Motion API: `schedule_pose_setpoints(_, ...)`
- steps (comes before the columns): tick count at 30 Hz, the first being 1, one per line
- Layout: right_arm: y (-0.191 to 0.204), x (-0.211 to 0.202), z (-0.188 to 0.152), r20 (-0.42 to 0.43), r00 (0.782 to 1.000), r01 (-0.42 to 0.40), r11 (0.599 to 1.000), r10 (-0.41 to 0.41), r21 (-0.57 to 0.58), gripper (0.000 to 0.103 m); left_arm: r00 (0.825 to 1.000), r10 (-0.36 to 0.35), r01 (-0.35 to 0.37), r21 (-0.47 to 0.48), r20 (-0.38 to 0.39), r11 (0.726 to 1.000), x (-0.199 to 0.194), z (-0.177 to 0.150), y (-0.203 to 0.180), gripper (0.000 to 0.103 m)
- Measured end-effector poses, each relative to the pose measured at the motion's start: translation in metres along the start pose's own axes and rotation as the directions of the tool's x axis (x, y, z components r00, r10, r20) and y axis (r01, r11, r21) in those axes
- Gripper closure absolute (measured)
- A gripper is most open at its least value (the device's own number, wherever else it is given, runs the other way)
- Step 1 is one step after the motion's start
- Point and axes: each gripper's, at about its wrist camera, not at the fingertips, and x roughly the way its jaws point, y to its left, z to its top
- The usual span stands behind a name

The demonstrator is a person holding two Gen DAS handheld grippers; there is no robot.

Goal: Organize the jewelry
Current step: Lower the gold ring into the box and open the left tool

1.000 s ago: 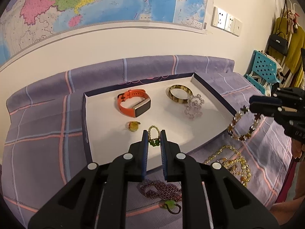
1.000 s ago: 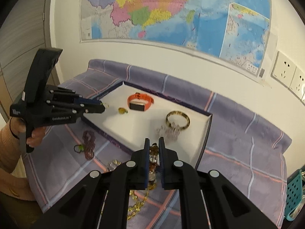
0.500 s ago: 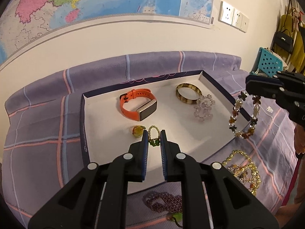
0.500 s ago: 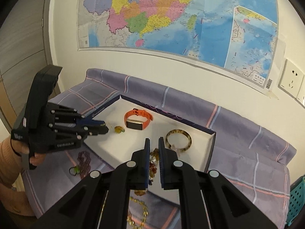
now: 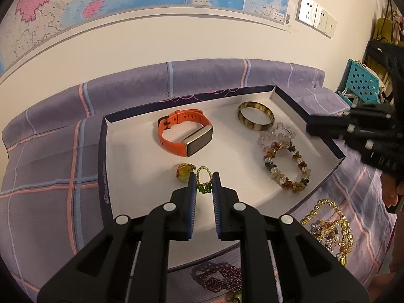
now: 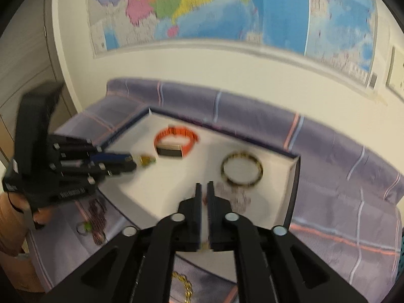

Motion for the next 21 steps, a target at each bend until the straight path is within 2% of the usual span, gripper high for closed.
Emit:
schedule_pose_setpoints(1, -0.002, 0.004, -0.004, -0.018, 1.0, 0.003, 1.0, -0.003, 0.007, 0.085, 1.0, -0.002, 0.002, 0.001, -0.001, 1.0, 0.0, 0.0, -0.001, 0.09)
schedule_pose_setpoints(5, -0.001, 0.017, -0.016, -0.073, 0.997, -0.01, 1.0, 0.011, 0.002, 0.084, 1.0, 0.001, -0.001, 0.003, -0.013, 1.0, 0.005, -0.001, -0.001, 0.09)
schedule_pose_setpoints(10, -0.003, 0.033, -0.024, -0.114, 0.993, 0.012, 1.0, -0.011, 0.002, 0.084, 0.999, 0.01, -0.01, 0.003, -0.035, 1.0, 0.014, -0.001, 0.0, 0.09)
schedule_pose_setpoints(15, -0.014, 0.042, -0.024, -0.128, 0.991, 0.05, 0.998, -0.045, 0.037, 0.084, 0.998, 0.023, -0.023, 0.0, -0.057, 1.0, 0.025, 0.0, 0.002, 0.09)
schedule_pose_setpoints(21, -0.023, 0.045, -0.024, -0.116, 0.992, 0.059, 0.995, -0.05, 0.08, 0.084, 0.997, 0.033, -0.034, -0.01, -0.072, 0.999, 0.036, 0.005, 0.004, 0.09)
